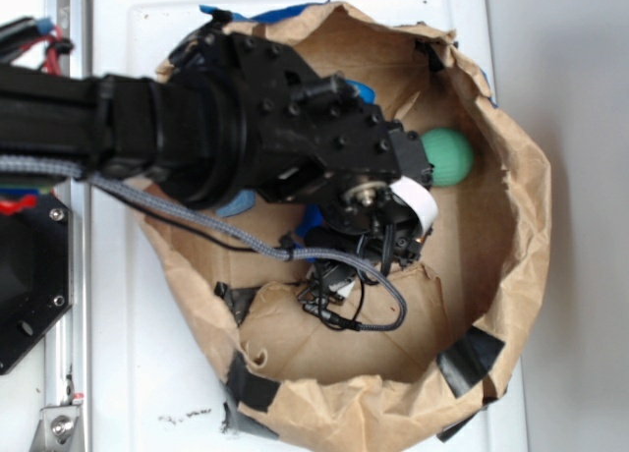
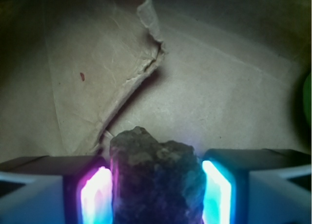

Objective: Grab the rock.

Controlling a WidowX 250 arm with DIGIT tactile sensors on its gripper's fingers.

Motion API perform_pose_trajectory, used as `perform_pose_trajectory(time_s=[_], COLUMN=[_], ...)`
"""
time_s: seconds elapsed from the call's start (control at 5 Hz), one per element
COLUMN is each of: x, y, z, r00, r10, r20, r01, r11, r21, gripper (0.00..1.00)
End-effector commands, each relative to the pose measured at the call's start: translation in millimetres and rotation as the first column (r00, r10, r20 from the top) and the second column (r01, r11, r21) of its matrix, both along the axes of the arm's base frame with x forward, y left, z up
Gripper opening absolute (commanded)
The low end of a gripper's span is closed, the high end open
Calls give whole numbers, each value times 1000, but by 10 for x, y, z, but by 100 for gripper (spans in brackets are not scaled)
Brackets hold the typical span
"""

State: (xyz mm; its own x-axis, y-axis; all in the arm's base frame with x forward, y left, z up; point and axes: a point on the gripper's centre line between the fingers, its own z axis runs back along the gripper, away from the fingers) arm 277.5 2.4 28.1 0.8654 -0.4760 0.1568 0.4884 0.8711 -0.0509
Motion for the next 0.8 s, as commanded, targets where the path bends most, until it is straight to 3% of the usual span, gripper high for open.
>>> perform_pose_trajectory(time_s=[0.0, 0.2, 0.4, 0.6], x=[-54, -164, -220, -177], y=[41, 26, 185, 270], z=[792, 1287, 1601, 1677], r00=[988, 936, 852, 745], r10=[124, 319, 523, 662], r20=[92, 150, 22, -79], r01=[-116, -296, -503, -665], r11=[989, 942, 831, 730], r21=[-96, -158, -239, -159], gripper=[0, 0, 0, 0])
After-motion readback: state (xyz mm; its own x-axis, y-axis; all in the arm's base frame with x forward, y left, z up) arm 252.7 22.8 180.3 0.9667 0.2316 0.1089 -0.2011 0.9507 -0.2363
